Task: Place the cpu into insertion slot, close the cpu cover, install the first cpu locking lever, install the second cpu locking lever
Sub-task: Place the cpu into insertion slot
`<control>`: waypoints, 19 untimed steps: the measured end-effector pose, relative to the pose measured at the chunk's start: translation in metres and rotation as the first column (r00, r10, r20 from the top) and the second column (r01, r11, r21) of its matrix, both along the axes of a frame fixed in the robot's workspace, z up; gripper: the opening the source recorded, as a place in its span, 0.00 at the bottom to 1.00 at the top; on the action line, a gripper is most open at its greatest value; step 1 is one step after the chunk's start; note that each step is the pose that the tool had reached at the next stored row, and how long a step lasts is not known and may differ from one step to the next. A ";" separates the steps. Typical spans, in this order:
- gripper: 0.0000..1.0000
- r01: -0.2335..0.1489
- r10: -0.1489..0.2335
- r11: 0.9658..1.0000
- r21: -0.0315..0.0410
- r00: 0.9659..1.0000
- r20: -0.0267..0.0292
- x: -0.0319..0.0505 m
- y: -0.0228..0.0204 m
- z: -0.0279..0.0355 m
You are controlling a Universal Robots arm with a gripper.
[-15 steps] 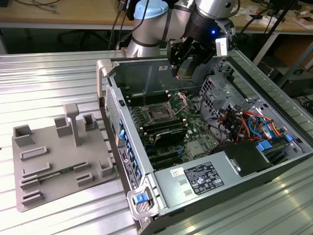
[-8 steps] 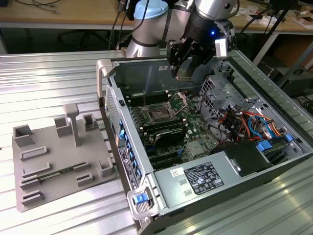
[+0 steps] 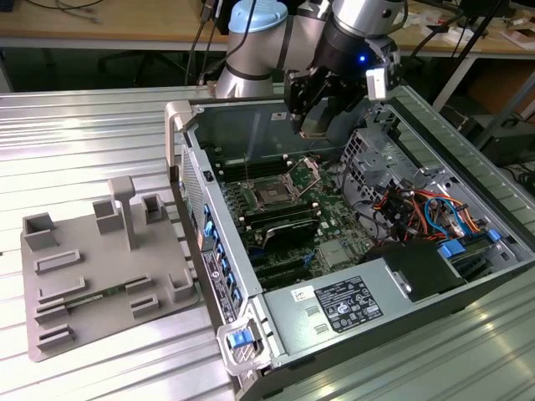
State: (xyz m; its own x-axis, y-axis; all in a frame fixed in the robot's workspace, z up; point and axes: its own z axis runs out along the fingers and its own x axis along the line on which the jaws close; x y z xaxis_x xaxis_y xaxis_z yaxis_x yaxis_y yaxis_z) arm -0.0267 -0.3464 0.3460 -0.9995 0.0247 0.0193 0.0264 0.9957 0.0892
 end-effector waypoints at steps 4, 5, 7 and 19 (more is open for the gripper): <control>0.55 0.000 0.000 1.000 0.000 1.000 0.000 0.0000 0.0000 -0.0009; 0.55 0.000 0.000 1.000 0.000 1.000 0.000 0.0000 0.0000 -0.0011; 0.55 0.000 0.000 1.000 0.000 1.000 0.000 0.0000 0.0000 -0.0019; 0.55 0.000 0.000 1.000 0.000 1.000 0.000 0.0000 0.0000 -0.0038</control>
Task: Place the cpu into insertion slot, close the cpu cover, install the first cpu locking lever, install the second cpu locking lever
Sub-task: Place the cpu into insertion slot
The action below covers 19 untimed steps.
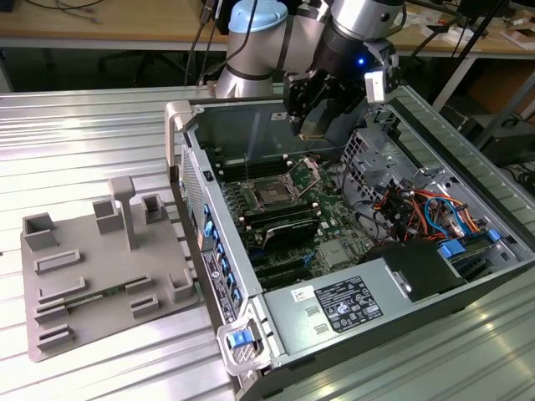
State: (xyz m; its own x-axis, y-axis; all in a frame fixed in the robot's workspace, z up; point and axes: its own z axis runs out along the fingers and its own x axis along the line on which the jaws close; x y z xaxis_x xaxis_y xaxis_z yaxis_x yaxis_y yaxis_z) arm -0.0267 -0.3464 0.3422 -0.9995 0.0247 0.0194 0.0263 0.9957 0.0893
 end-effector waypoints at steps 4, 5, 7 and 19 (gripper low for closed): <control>0.55 0.000 0.000 1.000 0.000 1.000 0.000 0.0000 0.0000 -0.0008; 0.55 0.000 0.000 1.000 0.000 1.000 0.000 0.0000 0.0000 -0.0011; 0.55 0.000 0.000 1.000 0.000 1.000 0.000 0.0000 0.0000 -0.0013; 0.55 0.000 0.000 1.000 0.000 1.000 0.000 0.0000 0.0000 -0.0049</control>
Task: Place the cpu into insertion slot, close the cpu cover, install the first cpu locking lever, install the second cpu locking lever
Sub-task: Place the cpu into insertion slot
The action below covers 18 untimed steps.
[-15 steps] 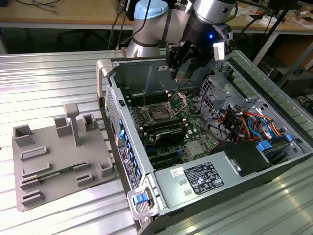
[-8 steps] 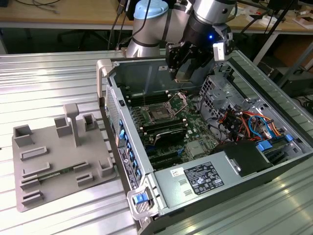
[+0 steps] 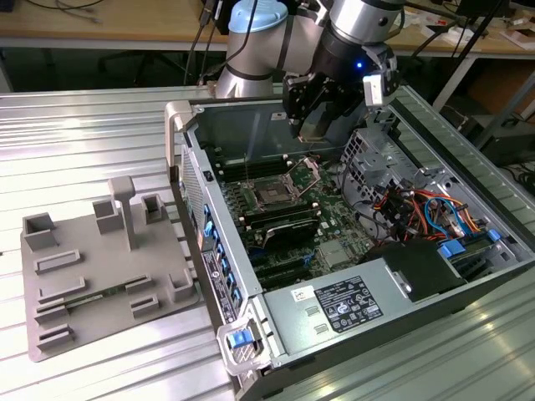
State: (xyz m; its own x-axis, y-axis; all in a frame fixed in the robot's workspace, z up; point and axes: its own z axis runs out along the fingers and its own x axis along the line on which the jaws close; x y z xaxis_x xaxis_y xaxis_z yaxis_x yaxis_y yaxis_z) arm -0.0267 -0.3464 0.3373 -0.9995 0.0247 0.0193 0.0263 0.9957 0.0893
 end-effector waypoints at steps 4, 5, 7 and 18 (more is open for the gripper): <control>0.55 0.000 0.000 1.000 0.000 1.000 0.000 0.0000 0.0000 -0.0004; 0.55 0.000 0.000 1.000 0.000 1.000 0.000 0.0000 0.0000 -0.0005; 0.55 0.000 0.000 1.000 0.000 1.000 0.000 0.0000 0.0000 -0.0008; 0.55 0.000 0.000 1.000 0.000 1.000 0.000 0.0000 0.0000 -0.0023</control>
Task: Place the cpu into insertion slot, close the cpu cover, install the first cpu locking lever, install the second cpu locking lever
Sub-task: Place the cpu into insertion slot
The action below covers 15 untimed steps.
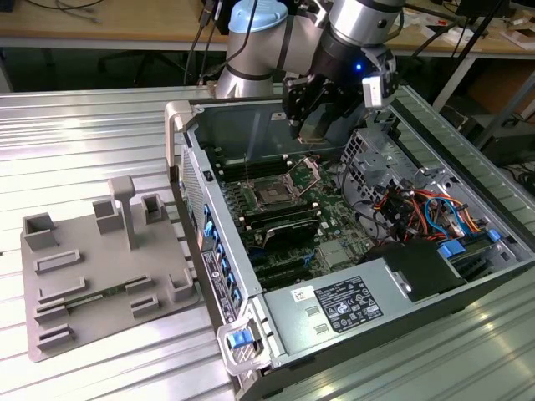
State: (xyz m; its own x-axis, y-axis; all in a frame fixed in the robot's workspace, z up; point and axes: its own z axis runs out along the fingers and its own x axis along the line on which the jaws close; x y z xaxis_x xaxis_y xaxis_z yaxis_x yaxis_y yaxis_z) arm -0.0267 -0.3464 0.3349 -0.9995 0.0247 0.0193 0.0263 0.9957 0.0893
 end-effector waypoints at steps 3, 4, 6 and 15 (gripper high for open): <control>0.55 0.000 0.000 1.000 0.000 1.000 0.000 0.0000 0.0000 -0.0005; 0.55 0.000 0.000 1.000 0.000 1.000 0.000 0.0000 0.0000 -0.0011; 0.55 0.000 0.000 1.000 0.000 1.000 0.000 0.0000 0.0000 -0.0019; 0.55 0.000 0.000 1.000 0.000 1.000 0.000 0.0000 0.0000 -0.0047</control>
State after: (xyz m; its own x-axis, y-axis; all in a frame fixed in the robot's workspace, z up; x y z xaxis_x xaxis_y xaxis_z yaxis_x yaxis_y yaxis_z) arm -0.0267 -0.3464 0.3302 -0.9995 0.0247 0.0193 0.0263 0.9957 0.0893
